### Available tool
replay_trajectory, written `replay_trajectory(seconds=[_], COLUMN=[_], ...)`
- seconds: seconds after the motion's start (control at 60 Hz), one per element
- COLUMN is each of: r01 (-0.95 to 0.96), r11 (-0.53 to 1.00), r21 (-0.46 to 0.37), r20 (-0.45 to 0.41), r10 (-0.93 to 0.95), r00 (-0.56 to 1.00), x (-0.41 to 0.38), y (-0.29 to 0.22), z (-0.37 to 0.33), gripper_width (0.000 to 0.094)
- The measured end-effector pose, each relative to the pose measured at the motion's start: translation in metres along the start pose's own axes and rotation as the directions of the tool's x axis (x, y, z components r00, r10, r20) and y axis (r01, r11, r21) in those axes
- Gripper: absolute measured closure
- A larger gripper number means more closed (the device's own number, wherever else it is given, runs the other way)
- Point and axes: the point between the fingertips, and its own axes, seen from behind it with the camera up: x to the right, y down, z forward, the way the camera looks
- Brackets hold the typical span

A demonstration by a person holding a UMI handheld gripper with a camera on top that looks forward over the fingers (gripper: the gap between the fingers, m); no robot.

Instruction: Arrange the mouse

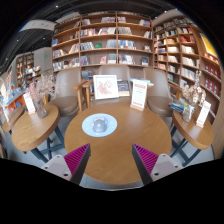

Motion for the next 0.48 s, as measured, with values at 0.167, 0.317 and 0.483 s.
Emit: replay_trajectory(seconds=[0.167, 0.317, 0.483], r01=[0.005, 0.015, 0.023], r11=[1.0, 0.999, 0.998], r21=[0.024, 0.042, 0.063], r20=[-0.023, -0.036, -0.035], r10=[-0.005, -0.014, -0.02], r00=[1.0, 0.999, 0.999], x=[0.018, 0.027, 0.031], y=[0.015, 0.021, 0.023], z=[-0.047, -0.069, -0.079], gripper_width=[0.0085, 0.0082, 0.0083])
